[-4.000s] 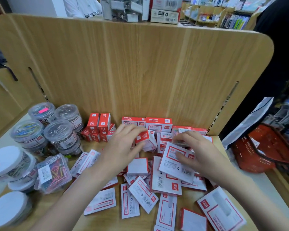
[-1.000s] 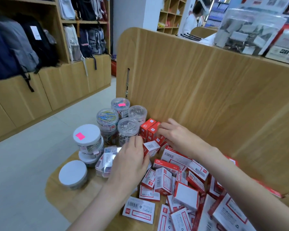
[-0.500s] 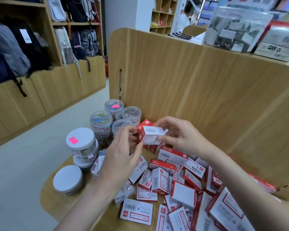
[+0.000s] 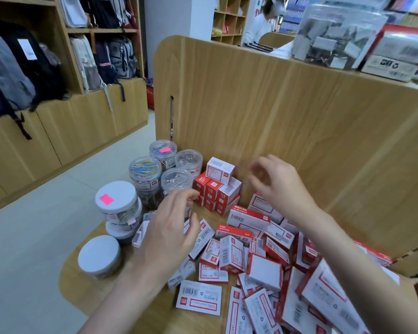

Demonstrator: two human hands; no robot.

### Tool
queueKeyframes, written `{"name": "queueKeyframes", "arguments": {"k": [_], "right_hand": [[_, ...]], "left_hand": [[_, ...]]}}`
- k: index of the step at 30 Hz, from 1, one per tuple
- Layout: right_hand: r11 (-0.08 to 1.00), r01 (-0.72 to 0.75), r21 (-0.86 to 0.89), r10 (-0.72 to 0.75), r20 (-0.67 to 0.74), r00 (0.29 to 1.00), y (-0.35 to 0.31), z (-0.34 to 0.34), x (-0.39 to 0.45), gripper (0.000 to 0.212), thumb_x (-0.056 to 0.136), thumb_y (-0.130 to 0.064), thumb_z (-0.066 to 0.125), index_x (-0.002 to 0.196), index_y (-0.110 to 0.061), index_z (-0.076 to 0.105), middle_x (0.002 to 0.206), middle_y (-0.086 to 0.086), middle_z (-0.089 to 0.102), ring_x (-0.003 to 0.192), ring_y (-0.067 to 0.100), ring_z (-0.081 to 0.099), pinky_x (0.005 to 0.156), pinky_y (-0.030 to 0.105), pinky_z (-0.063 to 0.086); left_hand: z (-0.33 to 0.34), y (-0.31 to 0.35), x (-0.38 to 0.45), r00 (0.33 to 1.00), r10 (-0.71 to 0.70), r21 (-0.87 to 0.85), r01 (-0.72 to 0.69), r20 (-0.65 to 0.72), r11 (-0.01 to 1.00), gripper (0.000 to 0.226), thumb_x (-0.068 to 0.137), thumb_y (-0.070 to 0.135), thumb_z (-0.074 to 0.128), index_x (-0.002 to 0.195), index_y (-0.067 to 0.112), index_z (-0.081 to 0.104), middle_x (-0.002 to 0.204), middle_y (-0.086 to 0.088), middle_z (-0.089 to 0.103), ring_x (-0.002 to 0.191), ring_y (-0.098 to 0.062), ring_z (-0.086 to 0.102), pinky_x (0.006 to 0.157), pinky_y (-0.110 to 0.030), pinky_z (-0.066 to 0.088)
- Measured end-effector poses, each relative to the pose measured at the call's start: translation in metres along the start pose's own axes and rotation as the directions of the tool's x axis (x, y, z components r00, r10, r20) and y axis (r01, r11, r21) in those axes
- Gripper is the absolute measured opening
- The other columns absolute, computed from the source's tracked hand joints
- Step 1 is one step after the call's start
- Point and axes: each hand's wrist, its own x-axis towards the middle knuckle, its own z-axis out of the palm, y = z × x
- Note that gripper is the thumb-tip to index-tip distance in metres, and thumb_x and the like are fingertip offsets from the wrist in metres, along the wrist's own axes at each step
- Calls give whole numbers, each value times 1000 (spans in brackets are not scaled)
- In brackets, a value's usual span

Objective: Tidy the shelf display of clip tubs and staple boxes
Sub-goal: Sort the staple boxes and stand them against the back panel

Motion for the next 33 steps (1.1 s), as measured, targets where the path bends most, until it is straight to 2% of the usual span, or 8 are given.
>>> {"name": "queueKeyframes", "arguments": {"k": [3, 7, 11, 13, 17, 21, 28, 33], "right_hand": [[999, -54, -1, 54, 132, 990, 21, -29, -28, 6, 80, -10, 66, 84, -13, 65, 79, 0, 63, 72, 13, 58, 74, 32, 47], [974, -227, -2, 218, 291, 932, 40, -51, -63, 7, 80, -15, 69, 86, -19, 66, 81, -6, 68, 76, 9, 62, 70, 17, 46], [966, -253, -58, 258, 306, 916, 45, -52, -80, 12, 78, -27, 71, 87, -22, 65, 82, -6, 67, 71, 3, 58, 67, 8, 41], [965, -231, -126, 263, 388, 884, 41, -43, -80, 23, 79, -31, 69, 97, -17, 64, 91, -4, 67, 76, 7, 56, 68, 10, 40], [958, -184, -221, 279, 558, 781, 34, -20, -74, 49, 82, -38, 63, 125, -17, 49, 129, 0, 52, 112, 17, 49, 90, 29, 40], [948, -133, -290, 292, 623, 725, 29, -7, -74, 48, 83, -34, 62, 122, -10, 48, 127, 8, 51, 116, 24, 46, 94, 35, 41], [955, -111, -275, 259, 588, 766, 31, -1, -75, 35, 77, -25, 67, 106, -12, 53, 115, 4, 46, 107, 21, 45, 86, 33, 43], [976, -206, -70, 211, 532, 820, 41, -9, -79, 29, 71, -17, 70, 91, -17, 49, 91, -5, 48, 83, 14, 47, 68, 27, 37]], "left_hand": [[9, 4, 0, 999, 25, -57, -23, 40, 998, 34, 82, 21, 39, 112, 11, 51, 101, 6, 51, 93, -4, 49, 85, -9, 35], [23, 12, 2, 990, 73, -56, -66, 123, 996, 36, 82, 23, 40, 116, 15, 46, 106, 4, 52, 98, -8, 49, 86, -15, 35], [36, 14, 2, 967, 85, -23, -82, 239, 996, 40, 84, 13, 54, 122, 17, 44, 113, 4, 50, 107, -10, 46, 90, -21, 37], [41, 15, 0, 946, 80, 7, -86, 315, 996, 45, 84, 13, 57, 127, 16, 44, 121, 3, 48, 113, -13, 44, 92, -26, 37], [50, 17, -1, 915, 101, 26, -121, 390, 992, 54, 81, 10, 61, 132, 13, 44, 131, 1, 45, 119, -16, 41, 96, -24, 30], [57, 14, -4, 915, 107, 20, -125, 390, 992, 57, 76, 5, 65, 129, 11, 46, 132, -2, 44, 117, -21, 46, 95, -26, 32], [51, 13, -15, 944, 61, -13, -59, 326, 998, 56, 78, 8, 66, 129, 15, 44, 133, 1, 40, 118, -16, 46, 92, -26, 37], [40, 6, -26, 935, 73, -15, -73, 346, 997, 44, 81, 25, 51, 124, 20, 45, 120, 3, 52, 110, -11, 48, 90, -22, 39]]}}
